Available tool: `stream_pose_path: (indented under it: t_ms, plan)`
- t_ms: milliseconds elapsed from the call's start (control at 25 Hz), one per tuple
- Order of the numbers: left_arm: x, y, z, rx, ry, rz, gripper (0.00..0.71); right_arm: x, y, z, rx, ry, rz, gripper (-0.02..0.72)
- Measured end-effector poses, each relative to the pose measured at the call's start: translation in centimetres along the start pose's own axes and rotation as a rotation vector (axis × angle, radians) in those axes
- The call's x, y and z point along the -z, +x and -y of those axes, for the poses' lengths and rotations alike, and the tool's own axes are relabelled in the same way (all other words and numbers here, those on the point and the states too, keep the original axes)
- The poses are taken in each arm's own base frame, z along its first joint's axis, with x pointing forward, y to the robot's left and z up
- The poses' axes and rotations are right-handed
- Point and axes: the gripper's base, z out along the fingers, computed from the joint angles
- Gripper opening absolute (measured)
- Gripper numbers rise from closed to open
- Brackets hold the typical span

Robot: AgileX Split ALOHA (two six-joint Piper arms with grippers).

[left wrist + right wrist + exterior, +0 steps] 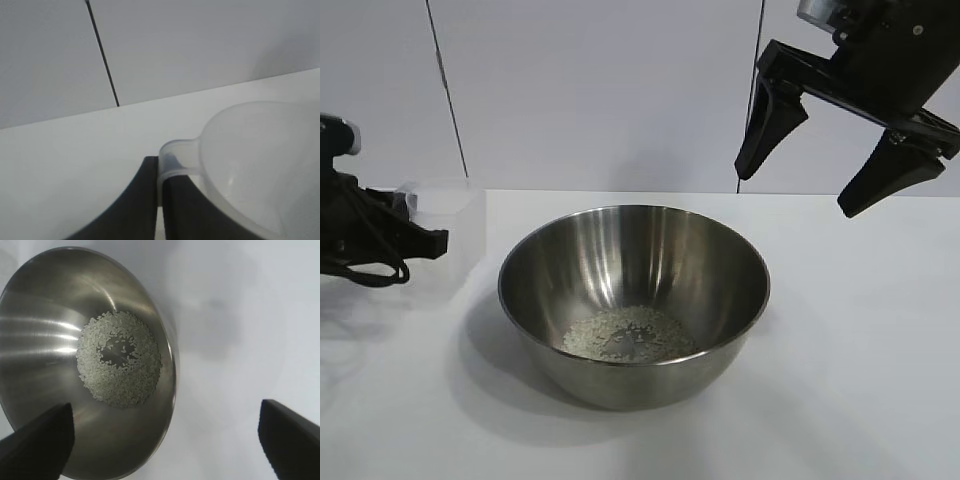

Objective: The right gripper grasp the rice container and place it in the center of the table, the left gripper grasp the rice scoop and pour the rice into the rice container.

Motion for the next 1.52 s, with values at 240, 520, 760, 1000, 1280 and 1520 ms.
stream_pose_path:
  t_ms: [240, 520, 760, 1000, 1280, 1520]
  plan:
    - [0.0, 0.1, 0.1, -0.004, 0.009, -0.003, 0.012, 0.0, 0.0, 0.0, -0.001, -0.001, 0.000, 0.694]
    - [0.2, 1.7, 0.4, 0.002, 0.021, -0.056, 0.012, 0.0, -0.1, 0.0, -0.001, 0.001, 0.015, 0.694]
    - [0.5, 1.9, 0.4, 0.031, 0.022, -0.066, 0.046, 0.0, -0.1, 0.0, -0.001, 0.001, 0.015, 0.694]
    - [1.7, 2.9, 0.6, 0.026, 0.045, -0.116, 0.351, 0.0, -0.1, 0.0, -0.001, 0.001, 0.015, 0.694]
    - [3.6, 4.2, 0.7, 0.050, 0.054, -0.191, 0.556, 0.0, -0.1, 0.0, -0.001, 0.001, 0.014, 0.694]
    - [6.6, 3.8, 0.4, 0.102, 0.052, -0.219, 0.599, 0.0, -0.1, 0.0, -0.001, 0.001, 0.012, 0.694]
